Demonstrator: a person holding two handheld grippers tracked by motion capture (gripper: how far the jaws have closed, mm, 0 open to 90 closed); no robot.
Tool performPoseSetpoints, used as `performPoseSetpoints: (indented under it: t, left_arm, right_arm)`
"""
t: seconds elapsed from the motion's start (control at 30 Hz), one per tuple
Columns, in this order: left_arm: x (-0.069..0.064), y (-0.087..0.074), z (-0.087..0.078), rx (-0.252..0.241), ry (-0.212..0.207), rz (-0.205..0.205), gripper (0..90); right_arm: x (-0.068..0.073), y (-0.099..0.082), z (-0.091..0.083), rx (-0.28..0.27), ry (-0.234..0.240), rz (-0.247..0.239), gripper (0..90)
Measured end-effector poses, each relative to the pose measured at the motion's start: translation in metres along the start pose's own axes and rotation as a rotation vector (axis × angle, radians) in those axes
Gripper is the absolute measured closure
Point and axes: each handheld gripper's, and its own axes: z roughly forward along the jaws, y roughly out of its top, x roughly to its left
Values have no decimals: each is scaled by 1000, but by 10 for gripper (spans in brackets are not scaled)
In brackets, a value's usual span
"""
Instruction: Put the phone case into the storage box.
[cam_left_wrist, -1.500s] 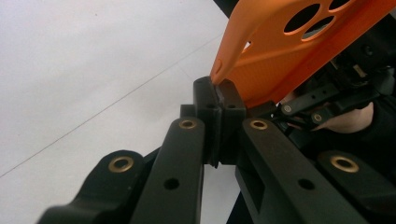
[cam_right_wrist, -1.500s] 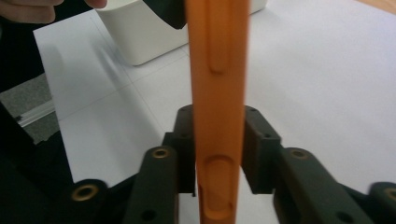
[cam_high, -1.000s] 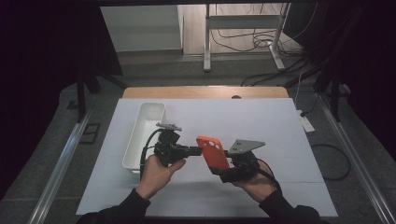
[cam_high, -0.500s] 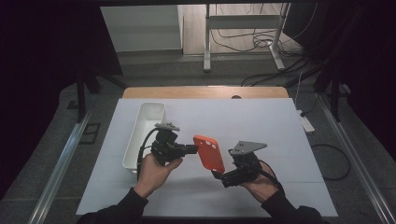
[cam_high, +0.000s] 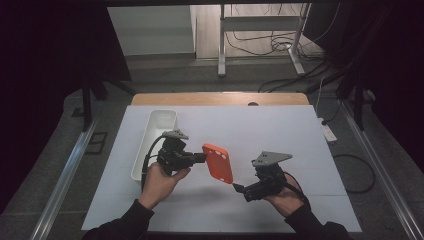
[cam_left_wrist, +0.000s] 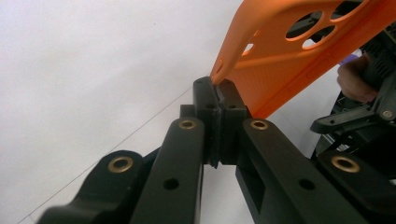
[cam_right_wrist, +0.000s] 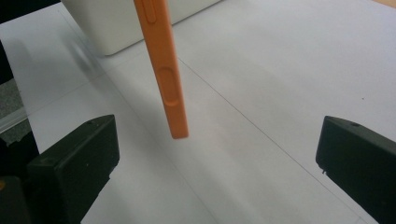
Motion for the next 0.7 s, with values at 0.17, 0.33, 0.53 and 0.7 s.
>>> performPoseSetpoints:
  t: [0.17, 0.33, 0.53, 0.7]
  left_arm:
    - [4, 0, -2, -5, 8, -10, 888]
    - [8, 1, -7, -10, 15, -18, 888]
    - [12, 1, -9, -14, 22, -22, 888]
    - [17, 1, -12, -23, 32, -43, 888]
  right_arm:
    - [0, -2, -3, 13, -5, -1, 0]
    - [-1, -4, -8, 18, -16, -3, 0]
    - [-2, -8, -16, 20, -28, 2, 0]
    - [-2, -11, -22, 18, -32, 5, 0]
